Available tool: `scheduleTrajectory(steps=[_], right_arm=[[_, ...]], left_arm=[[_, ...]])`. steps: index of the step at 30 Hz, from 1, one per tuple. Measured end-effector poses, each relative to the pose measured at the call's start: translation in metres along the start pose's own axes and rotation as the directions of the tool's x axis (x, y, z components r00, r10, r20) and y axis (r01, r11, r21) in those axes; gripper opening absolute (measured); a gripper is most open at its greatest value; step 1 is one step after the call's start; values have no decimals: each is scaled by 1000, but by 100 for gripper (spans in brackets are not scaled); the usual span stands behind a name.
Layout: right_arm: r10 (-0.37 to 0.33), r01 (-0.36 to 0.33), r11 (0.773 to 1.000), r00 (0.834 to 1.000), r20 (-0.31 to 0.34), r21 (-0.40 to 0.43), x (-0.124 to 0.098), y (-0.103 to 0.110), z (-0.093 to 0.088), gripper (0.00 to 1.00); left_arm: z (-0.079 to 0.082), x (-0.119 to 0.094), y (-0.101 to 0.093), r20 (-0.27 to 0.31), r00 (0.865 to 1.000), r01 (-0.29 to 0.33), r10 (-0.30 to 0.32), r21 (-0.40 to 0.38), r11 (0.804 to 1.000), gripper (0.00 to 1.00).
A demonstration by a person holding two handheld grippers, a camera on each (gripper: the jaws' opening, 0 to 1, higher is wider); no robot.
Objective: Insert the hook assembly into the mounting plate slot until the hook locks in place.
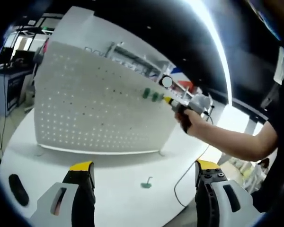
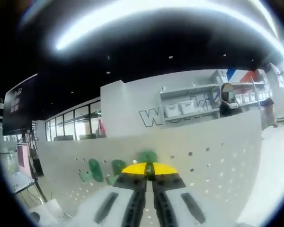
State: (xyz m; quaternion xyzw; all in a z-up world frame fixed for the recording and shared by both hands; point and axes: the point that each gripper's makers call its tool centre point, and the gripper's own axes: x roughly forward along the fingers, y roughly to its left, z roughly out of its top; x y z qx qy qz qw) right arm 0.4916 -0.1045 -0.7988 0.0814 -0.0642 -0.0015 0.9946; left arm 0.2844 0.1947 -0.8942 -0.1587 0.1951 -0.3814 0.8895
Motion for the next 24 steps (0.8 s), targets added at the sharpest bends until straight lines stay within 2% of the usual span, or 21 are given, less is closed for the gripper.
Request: scheduleTrajectory(steps=[3,10,13,24], right_arm=[[-3,3,1000,1000,0,-17,0,-1,-2,1],[-11,11,1000,1000,-7,15,1,-7,-6,1],[-7,7,1000,1000,-22,5,3,-7,-8,1],[-23,22,998,1000,-7,-57,7,-10,-9,1]], left_arm=[[1,1,0,2,1000,0,0,4,1000,89],[3,0,3,5,1000,-5,5,4,1000,88],[2,1,3,7,1000,-4,4,0,1000,88],[1,0,4,9,1000,-6,6,-2,1000,88]])
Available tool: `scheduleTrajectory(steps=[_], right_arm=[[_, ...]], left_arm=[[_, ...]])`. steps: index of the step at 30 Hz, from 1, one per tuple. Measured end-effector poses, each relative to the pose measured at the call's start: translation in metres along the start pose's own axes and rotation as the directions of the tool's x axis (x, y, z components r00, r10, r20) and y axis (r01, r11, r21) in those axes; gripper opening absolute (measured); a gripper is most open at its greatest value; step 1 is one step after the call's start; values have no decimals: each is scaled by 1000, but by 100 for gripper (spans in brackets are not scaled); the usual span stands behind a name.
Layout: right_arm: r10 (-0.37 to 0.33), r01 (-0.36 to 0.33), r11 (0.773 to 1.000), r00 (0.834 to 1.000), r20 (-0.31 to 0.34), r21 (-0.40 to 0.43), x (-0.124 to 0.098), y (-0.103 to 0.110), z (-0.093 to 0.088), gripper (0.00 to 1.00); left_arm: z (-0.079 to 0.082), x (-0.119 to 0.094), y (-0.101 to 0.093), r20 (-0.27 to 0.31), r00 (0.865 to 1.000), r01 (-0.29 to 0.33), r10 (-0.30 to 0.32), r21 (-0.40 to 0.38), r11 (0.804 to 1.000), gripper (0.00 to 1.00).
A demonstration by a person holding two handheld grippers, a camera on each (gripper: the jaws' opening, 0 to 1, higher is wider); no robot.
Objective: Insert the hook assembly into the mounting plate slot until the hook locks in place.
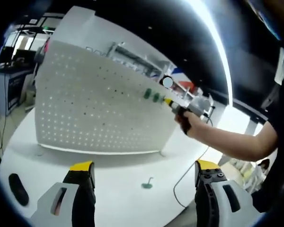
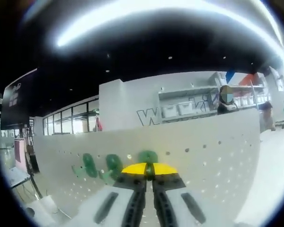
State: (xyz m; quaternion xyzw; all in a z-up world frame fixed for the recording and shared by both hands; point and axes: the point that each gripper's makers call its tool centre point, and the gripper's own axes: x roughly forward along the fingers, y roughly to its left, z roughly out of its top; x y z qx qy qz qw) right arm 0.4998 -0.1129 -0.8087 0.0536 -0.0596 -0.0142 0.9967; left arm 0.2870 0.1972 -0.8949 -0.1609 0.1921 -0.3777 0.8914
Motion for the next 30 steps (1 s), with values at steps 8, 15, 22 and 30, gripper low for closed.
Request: scheduleTrajectory(steps=[8,15,22,30], right_arm=[[-6,6,1000,999,-34,13,-1,-2,3,11],[-3,5,999,999,-43,35,-2,-4,11,16],[1,-1,1000,1000,-4,29,-16,5,36,18],[24,-23,1000,1000,5,-13,-36,9,53,21]], left_arm=[[-5,-2,-1,-12,1000,-2,3,10,1000,88],[-4,-6,-2,-10,1000,-2,2,19,1000,87],[-9,-8,-2,-29,1000,-9,11,57,998,88],[-17,-9,-8,-43,999,3,0,63,998,88]])
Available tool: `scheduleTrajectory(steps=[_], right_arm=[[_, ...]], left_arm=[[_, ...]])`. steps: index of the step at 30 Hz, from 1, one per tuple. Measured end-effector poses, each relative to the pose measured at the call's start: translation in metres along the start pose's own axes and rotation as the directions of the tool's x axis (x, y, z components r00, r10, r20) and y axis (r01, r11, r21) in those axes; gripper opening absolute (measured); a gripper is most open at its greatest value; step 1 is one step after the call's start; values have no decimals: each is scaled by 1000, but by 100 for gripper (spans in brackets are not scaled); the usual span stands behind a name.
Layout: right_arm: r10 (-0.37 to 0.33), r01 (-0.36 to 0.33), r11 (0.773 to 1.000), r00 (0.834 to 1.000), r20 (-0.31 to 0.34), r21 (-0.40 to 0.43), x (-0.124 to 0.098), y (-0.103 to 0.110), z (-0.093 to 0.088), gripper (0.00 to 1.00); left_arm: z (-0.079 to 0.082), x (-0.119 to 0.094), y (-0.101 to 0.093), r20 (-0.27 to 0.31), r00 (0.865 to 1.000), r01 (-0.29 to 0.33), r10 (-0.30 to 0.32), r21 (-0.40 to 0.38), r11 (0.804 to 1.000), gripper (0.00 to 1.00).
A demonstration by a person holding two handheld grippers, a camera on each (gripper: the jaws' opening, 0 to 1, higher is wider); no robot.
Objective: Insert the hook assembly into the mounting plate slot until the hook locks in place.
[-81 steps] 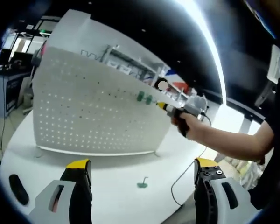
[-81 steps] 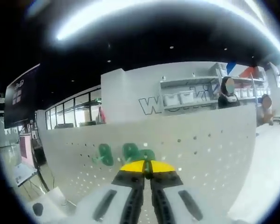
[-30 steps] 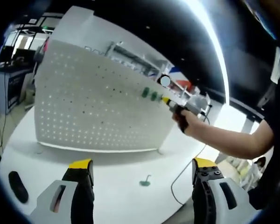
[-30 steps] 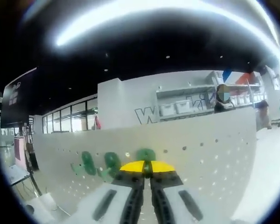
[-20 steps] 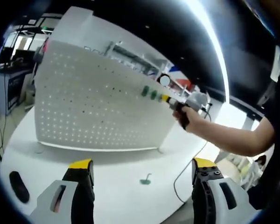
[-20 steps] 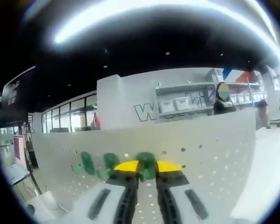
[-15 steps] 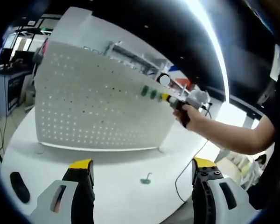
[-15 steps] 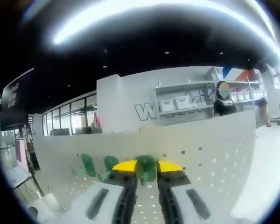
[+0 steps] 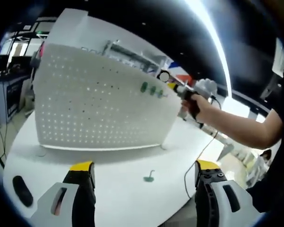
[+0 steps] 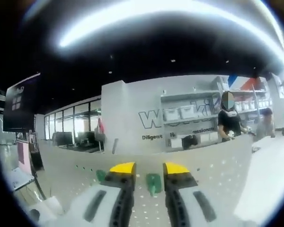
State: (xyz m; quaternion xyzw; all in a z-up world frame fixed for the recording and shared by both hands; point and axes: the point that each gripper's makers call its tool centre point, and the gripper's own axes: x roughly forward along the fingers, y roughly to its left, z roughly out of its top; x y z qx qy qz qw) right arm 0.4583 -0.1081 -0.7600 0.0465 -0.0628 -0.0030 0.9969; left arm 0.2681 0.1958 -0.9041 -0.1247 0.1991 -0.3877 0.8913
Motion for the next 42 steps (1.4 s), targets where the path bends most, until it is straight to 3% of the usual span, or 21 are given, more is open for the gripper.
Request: scheduleTrajectory(steps=[26,29,34,39,42], right_arm=[[17,-12,1000,983,-181,29,-89,5,-76,25],[30,-25,999,976,-217,27,-99,7,-90,26],[71,-61,997,947,-314,41,-122,15,-123,28],[81,-64,996,928,-363,59,-141,15,-144,29],[106,-67,992,910,-401,109,-150,17,-159,33]], left_arm=[[-18,-6,-5,-33,999,-1,2,16,1000,87],[-19,-5,-6,-38,999,1,0,16,1000,88],[-24,-5,-7,-55,998,2,-1,21,1000,88],[-28,-5,-7,-66,998,0,1,20,1000,88],[-31,-4,-6,-73,997,-1,2,15,1000,88]])
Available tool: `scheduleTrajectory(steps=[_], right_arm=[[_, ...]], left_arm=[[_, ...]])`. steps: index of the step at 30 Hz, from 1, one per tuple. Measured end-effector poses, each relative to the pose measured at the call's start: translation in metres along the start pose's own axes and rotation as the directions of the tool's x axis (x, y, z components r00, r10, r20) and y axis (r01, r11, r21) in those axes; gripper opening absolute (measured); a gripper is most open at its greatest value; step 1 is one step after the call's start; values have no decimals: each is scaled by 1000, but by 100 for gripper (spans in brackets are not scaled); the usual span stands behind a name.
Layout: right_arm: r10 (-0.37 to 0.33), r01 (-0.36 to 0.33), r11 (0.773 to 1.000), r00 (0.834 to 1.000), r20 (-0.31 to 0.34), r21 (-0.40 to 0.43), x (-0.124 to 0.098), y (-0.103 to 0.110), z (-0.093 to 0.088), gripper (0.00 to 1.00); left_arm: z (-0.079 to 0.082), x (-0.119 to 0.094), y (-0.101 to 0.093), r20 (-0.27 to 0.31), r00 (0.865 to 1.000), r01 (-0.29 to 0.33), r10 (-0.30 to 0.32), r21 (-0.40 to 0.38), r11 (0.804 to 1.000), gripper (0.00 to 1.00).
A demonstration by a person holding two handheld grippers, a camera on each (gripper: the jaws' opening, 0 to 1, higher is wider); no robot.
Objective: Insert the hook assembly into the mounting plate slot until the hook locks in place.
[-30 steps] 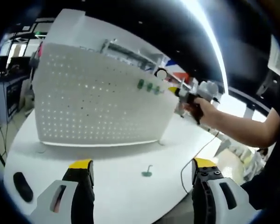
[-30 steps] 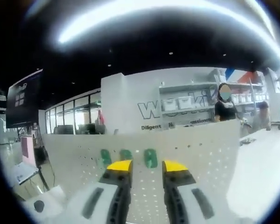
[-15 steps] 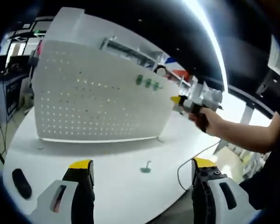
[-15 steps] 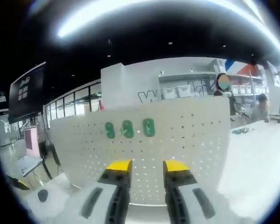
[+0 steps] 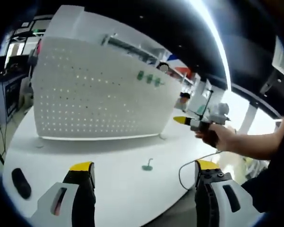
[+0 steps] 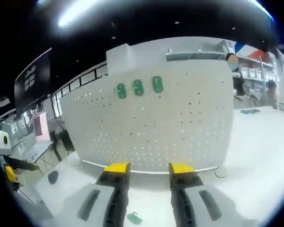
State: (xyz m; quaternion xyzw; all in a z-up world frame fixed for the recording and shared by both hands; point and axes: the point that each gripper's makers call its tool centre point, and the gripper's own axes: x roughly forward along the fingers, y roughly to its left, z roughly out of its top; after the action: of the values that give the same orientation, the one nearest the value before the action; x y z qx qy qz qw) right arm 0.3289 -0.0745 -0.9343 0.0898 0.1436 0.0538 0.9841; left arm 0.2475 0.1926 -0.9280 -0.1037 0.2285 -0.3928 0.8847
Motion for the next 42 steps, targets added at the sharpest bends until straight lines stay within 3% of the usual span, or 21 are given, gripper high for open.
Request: scheduleTrajectory(steps=[4,25,42], right_arm=[[19,-20,1000,998,-64,-3,-8,2,-21,34],[66,-70,998,974,-217,-8,-65,7,-86,42],[88,-95,995,964,-252,-16,-87,15,-98,45]], left_arm=[[-3,1,-2,-10,1000,5,-5,4,1000,88],[-11,0,-1,-30,1000,1,0,9,1000,87],[-17,0,1,-44,999,-10,10,4,1000,87]])
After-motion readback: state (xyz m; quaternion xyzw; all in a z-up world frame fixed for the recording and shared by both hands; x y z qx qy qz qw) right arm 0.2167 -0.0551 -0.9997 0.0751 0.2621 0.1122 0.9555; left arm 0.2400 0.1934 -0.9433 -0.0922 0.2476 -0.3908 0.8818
